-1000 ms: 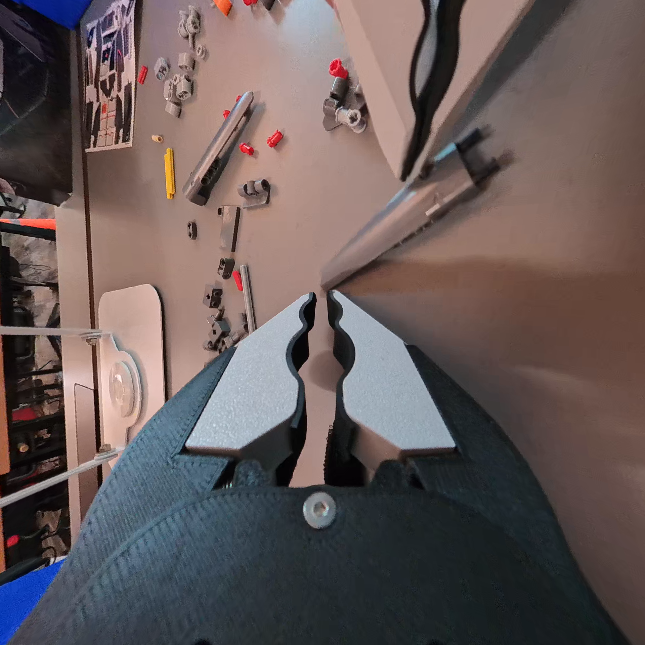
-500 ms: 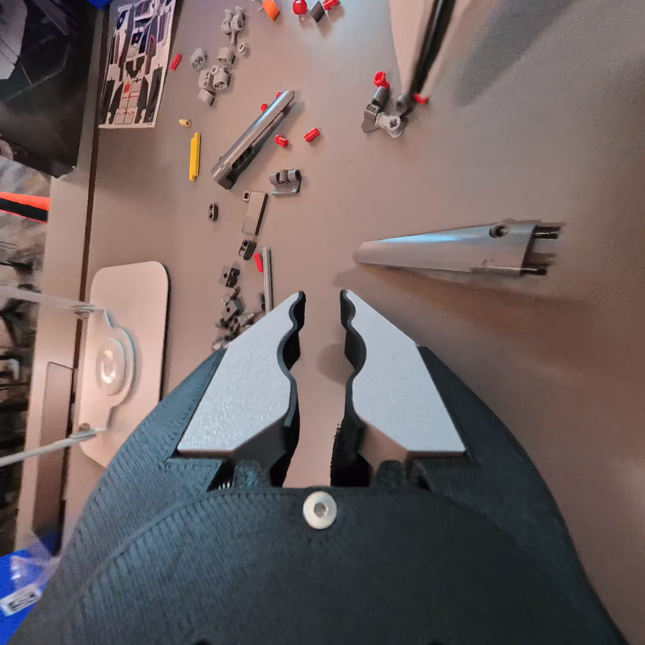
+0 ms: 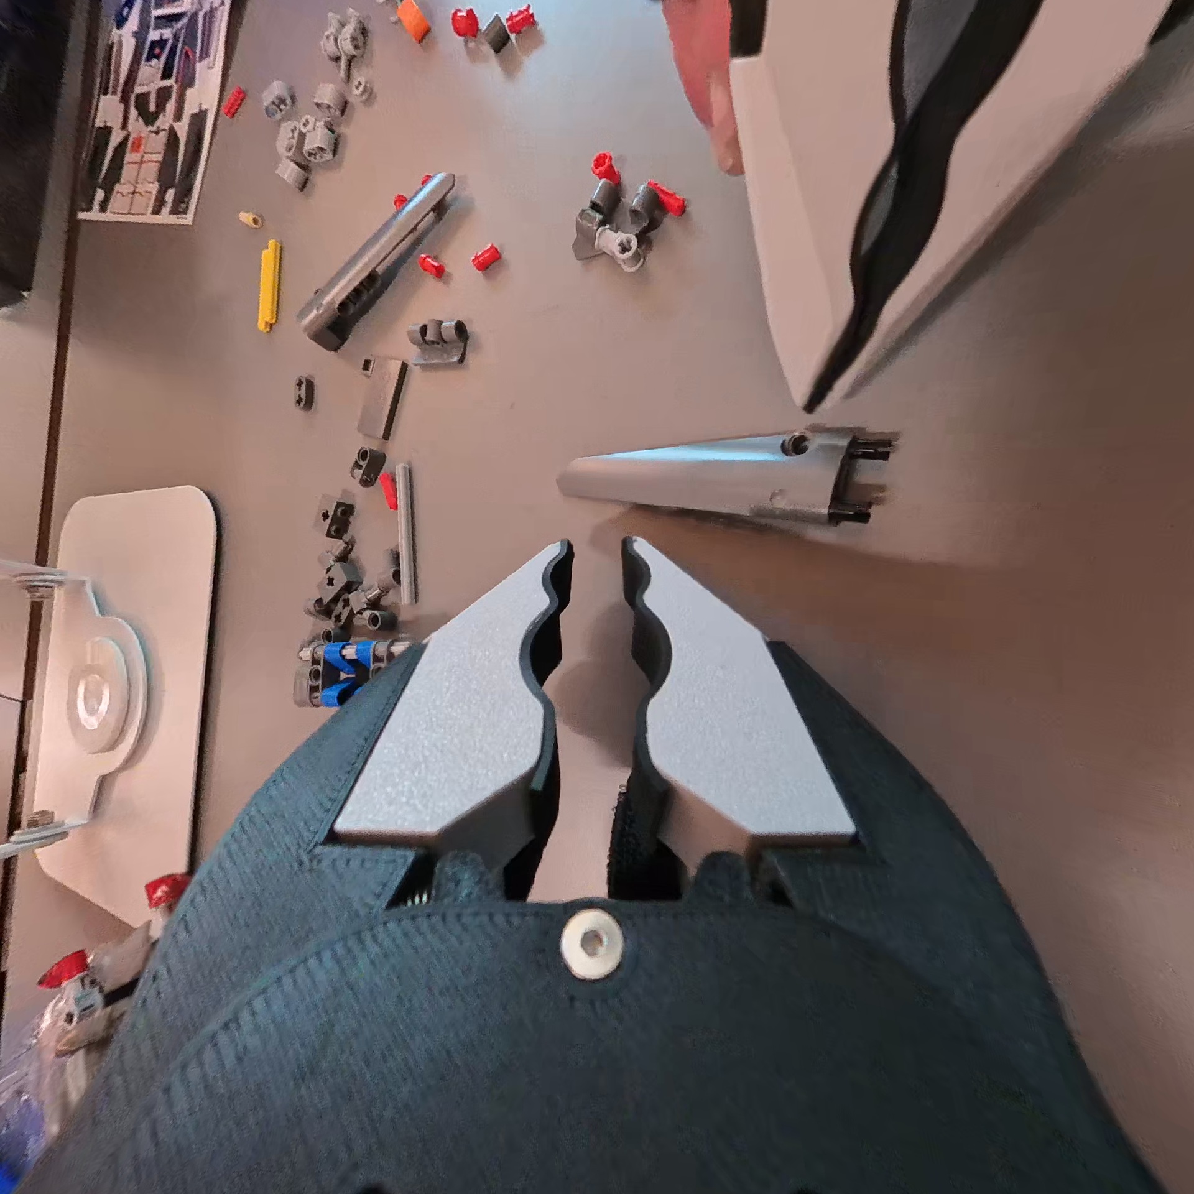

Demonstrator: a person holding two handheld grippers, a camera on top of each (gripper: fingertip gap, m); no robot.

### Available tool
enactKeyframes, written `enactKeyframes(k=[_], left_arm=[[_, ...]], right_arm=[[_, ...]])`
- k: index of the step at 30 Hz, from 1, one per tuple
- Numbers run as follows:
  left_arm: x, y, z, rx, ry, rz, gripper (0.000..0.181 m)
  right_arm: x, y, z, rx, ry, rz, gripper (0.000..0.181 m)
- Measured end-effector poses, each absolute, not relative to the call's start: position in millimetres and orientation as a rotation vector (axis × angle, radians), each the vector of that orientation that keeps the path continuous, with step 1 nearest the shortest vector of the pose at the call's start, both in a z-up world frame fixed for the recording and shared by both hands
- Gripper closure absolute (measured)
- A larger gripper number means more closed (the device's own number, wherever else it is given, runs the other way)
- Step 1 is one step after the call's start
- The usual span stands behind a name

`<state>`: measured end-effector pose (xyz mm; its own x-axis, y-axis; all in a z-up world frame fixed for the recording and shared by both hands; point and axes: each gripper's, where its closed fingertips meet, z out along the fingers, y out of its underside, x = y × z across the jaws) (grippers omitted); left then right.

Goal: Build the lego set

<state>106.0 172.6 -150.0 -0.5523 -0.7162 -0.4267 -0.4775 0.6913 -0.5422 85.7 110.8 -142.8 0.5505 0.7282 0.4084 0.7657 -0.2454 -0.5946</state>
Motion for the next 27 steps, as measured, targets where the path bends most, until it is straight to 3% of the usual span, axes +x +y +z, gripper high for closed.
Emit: enactKeyframes(k=[9,18,27], left_arm=[[123,198,-132,-0.886,2.146,-0.428,0.169],[149,210,-122,-0.787,1.896,-0.366,0.168],[142,210,-108,-0.805,1.790,-0.445,0.168]], right_arm=[[121,124,-107,-1.987,-1.072,-0.159,0.178],[199,153,-62,-2.007,-0.970,-0.531,0.150],[258,190,-52,-1.946,-0.780,-0.540,0.148]])
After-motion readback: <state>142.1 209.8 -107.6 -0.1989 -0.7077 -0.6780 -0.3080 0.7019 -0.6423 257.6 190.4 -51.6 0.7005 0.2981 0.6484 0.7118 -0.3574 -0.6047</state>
